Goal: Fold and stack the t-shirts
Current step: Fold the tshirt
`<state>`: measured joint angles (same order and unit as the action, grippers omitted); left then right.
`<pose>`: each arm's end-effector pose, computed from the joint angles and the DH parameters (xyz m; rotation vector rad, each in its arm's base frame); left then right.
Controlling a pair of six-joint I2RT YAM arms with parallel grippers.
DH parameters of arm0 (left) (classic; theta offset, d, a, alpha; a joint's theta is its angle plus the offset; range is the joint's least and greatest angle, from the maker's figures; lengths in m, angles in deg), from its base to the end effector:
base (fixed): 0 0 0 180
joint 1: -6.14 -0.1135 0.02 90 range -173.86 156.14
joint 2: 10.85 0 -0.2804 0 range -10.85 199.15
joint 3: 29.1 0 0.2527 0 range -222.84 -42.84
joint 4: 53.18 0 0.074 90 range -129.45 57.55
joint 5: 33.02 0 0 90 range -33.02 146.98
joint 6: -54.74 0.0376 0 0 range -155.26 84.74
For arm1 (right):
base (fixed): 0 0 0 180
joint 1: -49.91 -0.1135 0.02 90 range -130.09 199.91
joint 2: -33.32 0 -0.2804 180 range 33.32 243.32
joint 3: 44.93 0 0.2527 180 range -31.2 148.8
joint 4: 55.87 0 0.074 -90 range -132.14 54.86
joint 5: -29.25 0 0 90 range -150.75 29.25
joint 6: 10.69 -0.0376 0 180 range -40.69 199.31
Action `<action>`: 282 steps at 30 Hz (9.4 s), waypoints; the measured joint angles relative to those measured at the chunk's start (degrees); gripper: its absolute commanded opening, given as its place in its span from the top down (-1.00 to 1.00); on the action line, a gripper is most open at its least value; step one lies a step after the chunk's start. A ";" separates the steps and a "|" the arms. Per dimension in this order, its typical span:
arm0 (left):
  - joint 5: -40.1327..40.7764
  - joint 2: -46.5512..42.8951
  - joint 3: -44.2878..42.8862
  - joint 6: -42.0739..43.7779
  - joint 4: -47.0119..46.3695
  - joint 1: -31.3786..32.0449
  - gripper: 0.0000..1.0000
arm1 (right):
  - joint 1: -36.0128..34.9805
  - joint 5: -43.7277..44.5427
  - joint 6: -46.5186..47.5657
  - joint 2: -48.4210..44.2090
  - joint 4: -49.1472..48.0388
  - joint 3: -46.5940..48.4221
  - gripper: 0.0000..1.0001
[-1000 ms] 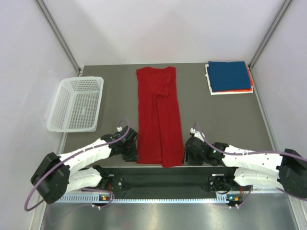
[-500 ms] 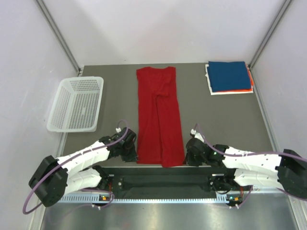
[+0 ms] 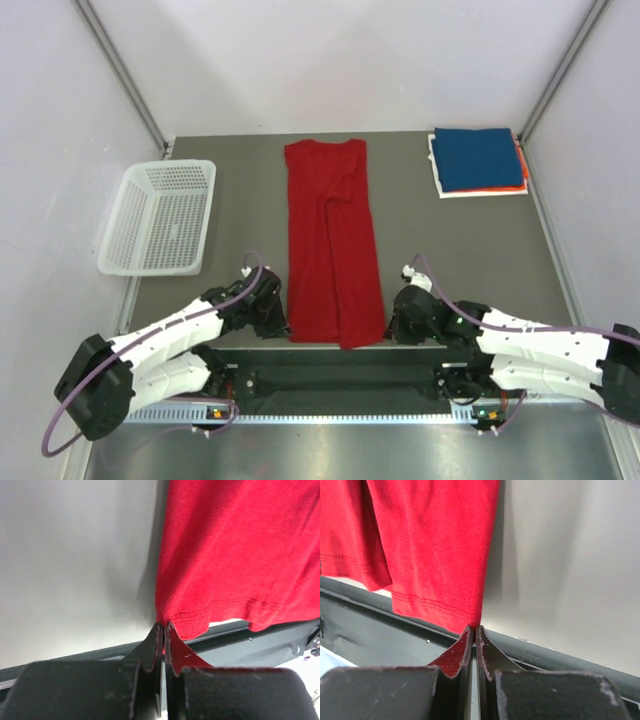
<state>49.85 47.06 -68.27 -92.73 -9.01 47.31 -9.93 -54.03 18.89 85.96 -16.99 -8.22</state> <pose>0.1181 -0.1095 0.1708 -0.3626 2.8347 -0.6381 0.0827 0.1335 0.1760 0.0630 2.6615 0.6542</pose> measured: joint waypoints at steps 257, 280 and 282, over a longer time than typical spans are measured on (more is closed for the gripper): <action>-22.77 38.38 -26.08 25.29 -11.65 -31.26 -0.18 | 38.29 -30.34 31.15 51.04 -12.39 38.18 -0.52; -25.22 43.98 -27.21 23.12 -19.54 -31.34 0.69 | 37.18 -29.66 32.54 52.33 -15.72 36.79 0.38; -24.92 44.59 -27.65 23.39 -19.47 -31.34 0.95 | 37.20 -29.20 33.31 52.63 -15.63 36.79 0.59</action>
<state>24.93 91.65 -95.92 -69.35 -28.49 15.97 27.27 -83.23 52.20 138.59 -32.62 28.57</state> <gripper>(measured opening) 0.139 0.274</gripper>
